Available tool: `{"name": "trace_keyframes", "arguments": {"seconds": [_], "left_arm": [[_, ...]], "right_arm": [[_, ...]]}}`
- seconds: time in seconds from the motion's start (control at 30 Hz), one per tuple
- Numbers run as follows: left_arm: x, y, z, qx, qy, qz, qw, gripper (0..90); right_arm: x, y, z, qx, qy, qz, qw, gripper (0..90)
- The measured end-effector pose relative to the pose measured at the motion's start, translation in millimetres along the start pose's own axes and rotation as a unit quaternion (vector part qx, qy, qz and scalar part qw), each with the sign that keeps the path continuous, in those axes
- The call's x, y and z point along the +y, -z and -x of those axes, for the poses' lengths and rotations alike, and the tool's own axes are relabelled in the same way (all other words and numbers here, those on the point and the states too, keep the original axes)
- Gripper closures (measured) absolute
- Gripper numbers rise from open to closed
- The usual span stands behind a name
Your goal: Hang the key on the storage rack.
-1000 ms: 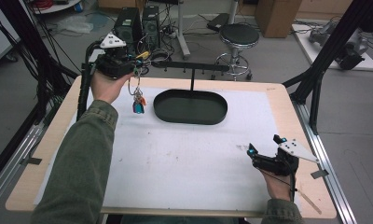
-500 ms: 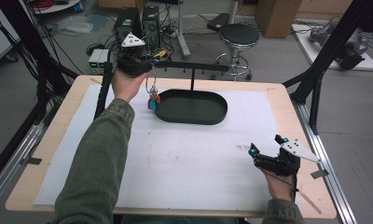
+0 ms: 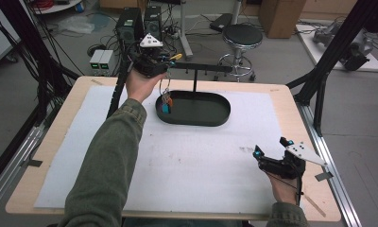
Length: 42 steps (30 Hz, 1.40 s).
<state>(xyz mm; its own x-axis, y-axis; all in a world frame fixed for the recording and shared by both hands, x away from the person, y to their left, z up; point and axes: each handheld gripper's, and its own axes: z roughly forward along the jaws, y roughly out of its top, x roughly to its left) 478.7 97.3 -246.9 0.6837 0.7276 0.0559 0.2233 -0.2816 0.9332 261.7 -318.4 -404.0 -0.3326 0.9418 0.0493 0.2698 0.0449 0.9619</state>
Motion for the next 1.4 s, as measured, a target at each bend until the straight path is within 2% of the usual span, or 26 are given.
{"name": "trace_keyframes", "arguments": {"seconds": [0.13,0.23,0.4,0.53,0.63,0.7,0.8,1.0,1.07,1.23,1.3,1.4], "left_arm": [[3.6,-3.5,3.5,0.003,-0.005,0.005,1.0000,82.5],[4.4,-6.7,1.3,0.008,-0.002,0.004,1.0000,82.5],[2.3,-12.5,-5.9,0.019,0.005,0.011,0.9998,82.5],[0.7,-15.4,-11.6,0.019,0.007,0.015,0.9997,82.5],[-0.8,-16.9,-15.6,0.032,0.000,0.019,0.9993,82.4],[-2.5,-17.6,-19.8,0.041,0.003,0.022,0.9989,82.4],[-6.1,-21.7,-25.7,0.042,0.007,0.030,0.9987,82.4],[-13.8,-30.8,-32.5,0.042,0.006,0.019,0.9989,82.4],[-14.9,-32.3,-32.1,0.046,0.003,0.018,0.9988,82.2],[-16.1,-34.7,-30.7,0.039,-0.001,0.013,0.9992,82.0],[-15.5,-33.5,-30.9,0.047,0.005,0.010,0.9988,80.3],[-15.0,-30.7,-30.8,0.046,0.023,0.010,0.9986,77.2]], "right_arm": [[0.1,0.5,0.3,-0.001,0.001,-0.001,1.0000,0.5],[0.0,0.6,-0.1,0.000,0.000,0.000,1.0000,0.4],[-0.6,1.4,0.2,-0.002,0.001,-0.003,1.0000,0.4],[-0.8,2.2,1.0,-0.003,0.001,-0.002,1.0000,0.5],[-1.0,2.3,1.6,-0.003,0.001,-0.003,1.0000,0.4],[-1.0,2.3,0.9,-0.003,0.001,-0.002,1.0000,0.4],[-1.1,1.9,0.8,-0.003,0.002,-0.004,1.0000,0.4],[-0.4,4.0,0.8,-0.007,0.006,-0.002,1.0000,0.4],[-0.2,5.3,2.2,-0.010,0.003,0.000,0.9999,0.5],[-0.2,7.8,4.2,-0.013,-0.001,0.004,0.9999,0.5],[-0.4,7.6,3.3,-0.011,-0.002,0.004,0.9999,0.5],[-0.4,6.8,2.4,-0.012,0.003,0.001,0.9999,0.5]]}}
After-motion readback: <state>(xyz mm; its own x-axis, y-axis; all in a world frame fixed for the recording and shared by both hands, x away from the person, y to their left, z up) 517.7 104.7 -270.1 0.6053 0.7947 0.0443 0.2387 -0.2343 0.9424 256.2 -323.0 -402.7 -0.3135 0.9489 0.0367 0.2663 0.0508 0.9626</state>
